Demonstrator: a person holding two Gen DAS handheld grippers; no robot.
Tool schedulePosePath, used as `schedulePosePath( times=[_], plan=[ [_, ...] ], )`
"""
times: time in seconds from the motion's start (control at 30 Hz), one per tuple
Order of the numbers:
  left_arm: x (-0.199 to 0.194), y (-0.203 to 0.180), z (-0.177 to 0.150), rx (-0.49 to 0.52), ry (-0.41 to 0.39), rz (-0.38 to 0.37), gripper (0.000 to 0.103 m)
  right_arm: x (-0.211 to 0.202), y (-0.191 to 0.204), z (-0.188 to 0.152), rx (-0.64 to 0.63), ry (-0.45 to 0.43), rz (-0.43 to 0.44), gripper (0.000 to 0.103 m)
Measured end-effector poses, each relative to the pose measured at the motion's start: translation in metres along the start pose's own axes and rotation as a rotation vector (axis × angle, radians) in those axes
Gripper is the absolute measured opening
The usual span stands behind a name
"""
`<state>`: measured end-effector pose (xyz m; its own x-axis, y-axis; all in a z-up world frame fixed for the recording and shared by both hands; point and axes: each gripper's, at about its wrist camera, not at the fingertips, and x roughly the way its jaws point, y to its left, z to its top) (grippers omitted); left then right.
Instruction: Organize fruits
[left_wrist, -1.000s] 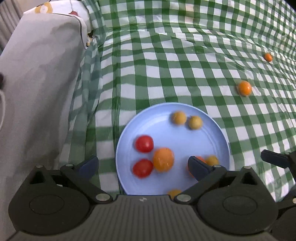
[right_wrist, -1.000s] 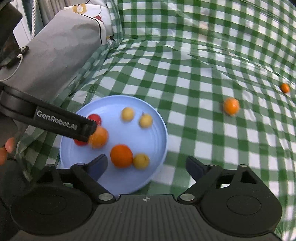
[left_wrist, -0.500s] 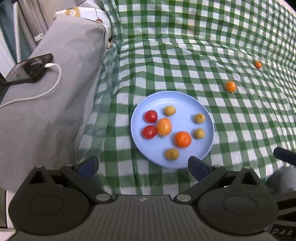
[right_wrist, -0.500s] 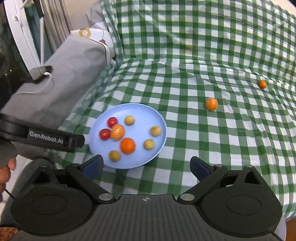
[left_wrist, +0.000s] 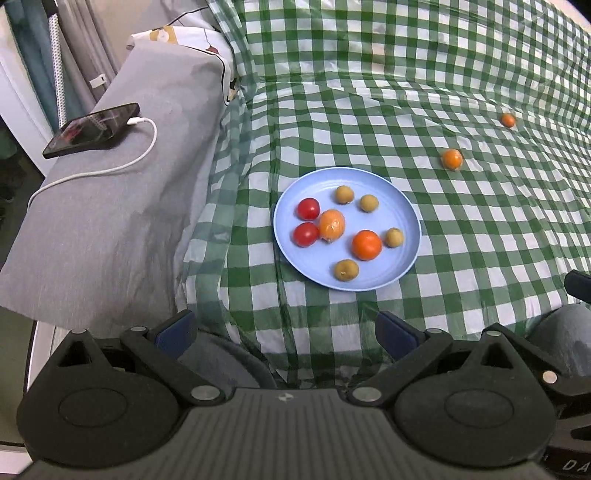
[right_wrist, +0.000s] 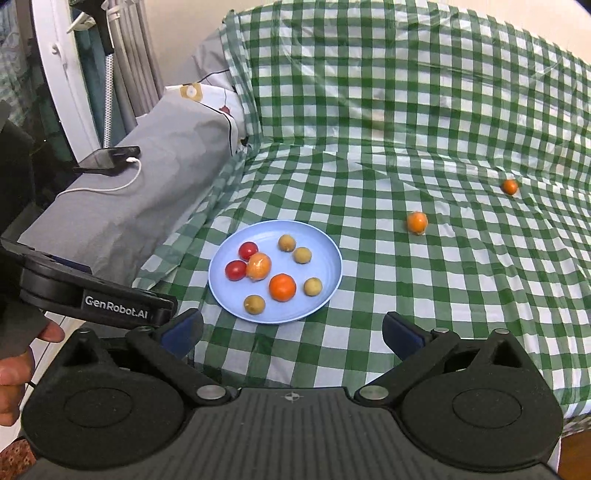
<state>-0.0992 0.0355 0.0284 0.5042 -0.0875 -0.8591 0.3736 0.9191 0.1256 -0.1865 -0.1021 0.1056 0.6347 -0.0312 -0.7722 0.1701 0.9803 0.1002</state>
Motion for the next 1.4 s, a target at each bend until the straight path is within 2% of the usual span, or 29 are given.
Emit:
schedulePosePath(
  times=[0.2, 0.63, 1.03, 1.2, 1.3, 1.4],
  plan=[
    [-0.009, -0.003, -0.004, 0.0, -0.017, 0.018, 0.102, -0.014, 0.002, -0.005, -0.012, -0.03, -0.002, 0.102],
    [-0.018, -0.009, -0.001, 0.005, -0.052, 0.025, 0.102, -0.019, -0.001, -0.01, -0.003, -0.034, -0.001, 0.102],
    [-0.006, -0.019, 0.011, 0.035, -0.059, 0.044, 0.102, -0.01, -0.006, -0.013, 0.037, -0.013, 0.002, 0.102],
    [0.0, -0.028, 0.025, 0.037, -0.07, -0.012, 0.102, -0.003, -0.021, -0.008, 0.057, -0.012, -0.01, 0.102],
    [0.008, -0.039, 0.038, 0.032, -0.077, -0.006, 0.102, 0.002, -0.04, -0.001, 0.071, -0.027, -0.041, 0.102],
    [0.02, -0.059, 0.055, 0.077, -0.068, -0.009, 0.102, 0.007, -0.066, 0.005, 0.096, -0.038, -0.086, 0.102]
  ],
)
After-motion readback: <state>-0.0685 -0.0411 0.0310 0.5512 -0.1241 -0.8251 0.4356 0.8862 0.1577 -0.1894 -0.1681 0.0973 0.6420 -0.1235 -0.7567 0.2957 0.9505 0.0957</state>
